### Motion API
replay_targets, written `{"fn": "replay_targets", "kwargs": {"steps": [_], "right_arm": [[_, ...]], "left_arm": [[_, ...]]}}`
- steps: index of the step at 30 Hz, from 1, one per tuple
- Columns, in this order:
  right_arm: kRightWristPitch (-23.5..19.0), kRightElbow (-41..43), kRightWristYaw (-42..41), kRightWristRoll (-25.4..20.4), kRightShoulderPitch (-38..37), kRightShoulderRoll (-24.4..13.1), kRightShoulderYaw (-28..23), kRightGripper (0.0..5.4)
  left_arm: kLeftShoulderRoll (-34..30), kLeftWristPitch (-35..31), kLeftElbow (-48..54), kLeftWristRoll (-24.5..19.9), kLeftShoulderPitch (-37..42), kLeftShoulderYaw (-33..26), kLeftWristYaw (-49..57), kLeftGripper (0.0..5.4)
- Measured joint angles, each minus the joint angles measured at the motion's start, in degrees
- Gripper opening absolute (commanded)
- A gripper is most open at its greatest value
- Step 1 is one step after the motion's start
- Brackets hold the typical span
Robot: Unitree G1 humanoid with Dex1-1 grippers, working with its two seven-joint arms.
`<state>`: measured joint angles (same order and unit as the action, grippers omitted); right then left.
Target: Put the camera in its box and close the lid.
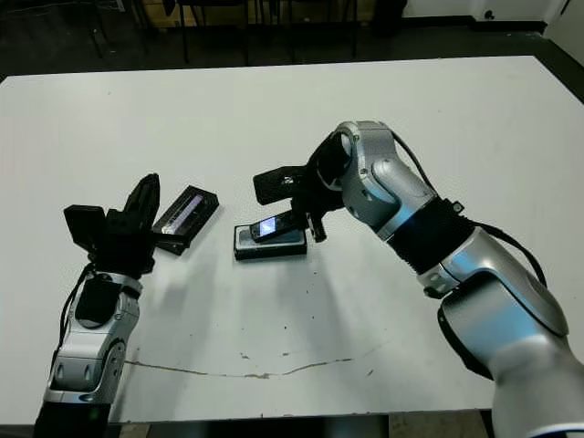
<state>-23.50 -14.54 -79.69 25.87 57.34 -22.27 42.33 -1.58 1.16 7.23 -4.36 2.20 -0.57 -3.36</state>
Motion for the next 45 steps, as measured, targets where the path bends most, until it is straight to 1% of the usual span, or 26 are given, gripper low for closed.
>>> {"fn": "replay_targets", "kwargs": {"steps": [6, 9, 14, 20, 29, 33, 35, 42, 45], "right_arm": [[2.3, 1.3, 0.7, 2.1, -0.6, -0.1, 0.8, 0.43], [2.5, 2.0, 0.8, 2.3, -1.0, -0.2, 0.8, 0.43], [1.5, 2.1, 0.5, 2.0, -1.3, -0.2, 0.7, 0.43], [-2.3, 2.6, -0.3, 2.3, -1.5, 0.4, 1.1, 0.43], [-2.4, 3.7, -0.7, 2.0, -1.5, 0.8, 1.7, 0.43], [-0.3, 4.0, -0.7, 1.8, -1.6, 0.9, 1.7, 0.43], [-0.1, 4.0, -0.7, 1.8, -1.6, 1.0, 1.7, 0.43], [-0.7, 4.0, -1.2, 2.2, -1.0, 1.6, 2.6, 0.43], [-2.6, 4.4, -1.6, 2.9, -1.0, 2.1, 3.0, 0.43]], "left_arm": [[0.1, 0.2, -0.1, 0.1, 0.0, 0.2, 0.1, 0.0], [0.3, 0.2, -0.1, 0.1, 0.0, 0.3, 0.4, 0.0], [0.5, 0.8, -0.3, 0.2, 0.0, 0.4, 0.5, 0.0], [0.8, 1.3, -0.7, 0.6, 0.0, 0.4, 0.8, 0.0], [1.7, 1.2, -0.2, 1.1, -0.3, 0.6, 1.2, 0.0], [2.0, 1.2, -0.2, 1.3, -0.5, 0.8, 1.4, 0.0], [2.3, 1.2, -0.2, 1.4, -0.6, 0.8, 1.5, 0.0], [3.1, 2.1, -0.4, 1.5, -1.0, 0.9, 1.8, 0.0], [3.4, 2.7, -0.5, 1.9, -1.5, 1.0, 1.9, 0.0]]}}
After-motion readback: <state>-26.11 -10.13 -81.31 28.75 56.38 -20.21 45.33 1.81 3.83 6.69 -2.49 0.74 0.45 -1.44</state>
